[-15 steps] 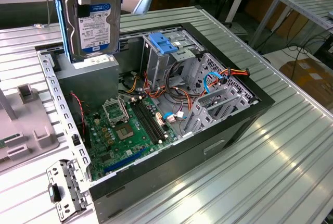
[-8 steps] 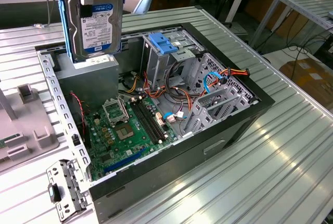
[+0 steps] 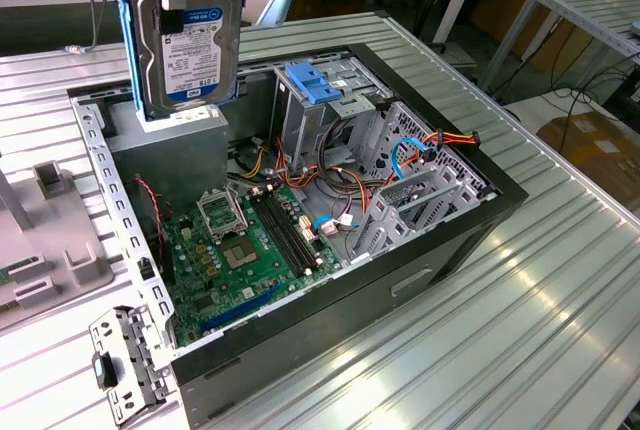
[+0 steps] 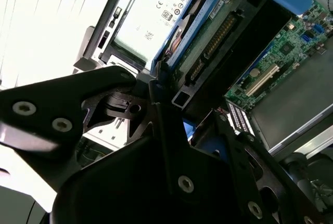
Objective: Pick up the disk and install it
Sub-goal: 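Pick up the disk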
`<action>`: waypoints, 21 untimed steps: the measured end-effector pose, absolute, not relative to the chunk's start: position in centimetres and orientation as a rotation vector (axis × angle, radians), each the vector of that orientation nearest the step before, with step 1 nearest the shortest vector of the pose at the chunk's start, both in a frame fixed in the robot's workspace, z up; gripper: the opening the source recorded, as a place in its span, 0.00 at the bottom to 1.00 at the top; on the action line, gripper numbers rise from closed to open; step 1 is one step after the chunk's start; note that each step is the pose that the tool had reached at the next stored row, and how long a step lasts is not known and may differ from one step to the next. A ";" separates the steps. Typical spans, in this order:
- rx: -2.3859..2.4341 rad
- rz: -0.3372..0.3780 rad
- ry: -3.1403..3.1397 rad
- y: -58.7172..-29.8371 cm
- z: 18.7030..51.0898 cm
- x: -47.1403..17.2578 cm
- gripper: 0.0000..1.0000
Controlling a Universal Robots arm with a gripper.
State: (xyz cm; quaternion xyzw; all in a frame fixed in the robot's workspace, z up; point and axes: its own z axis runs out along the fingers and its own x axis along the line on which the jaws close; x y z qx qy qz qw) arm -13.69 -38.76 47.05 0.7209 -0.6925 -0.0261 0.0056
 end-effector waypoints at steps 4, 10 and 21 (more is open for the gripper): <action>2.257 -0.082 -2.168 -38.8 47.0 -13.4 0.37; 2.257 -0.082 -2.168 -38.9 47.0 -13.0 0.37; 2.257 -0.082 -2.168 -39.2 47.0 -12.1 0.37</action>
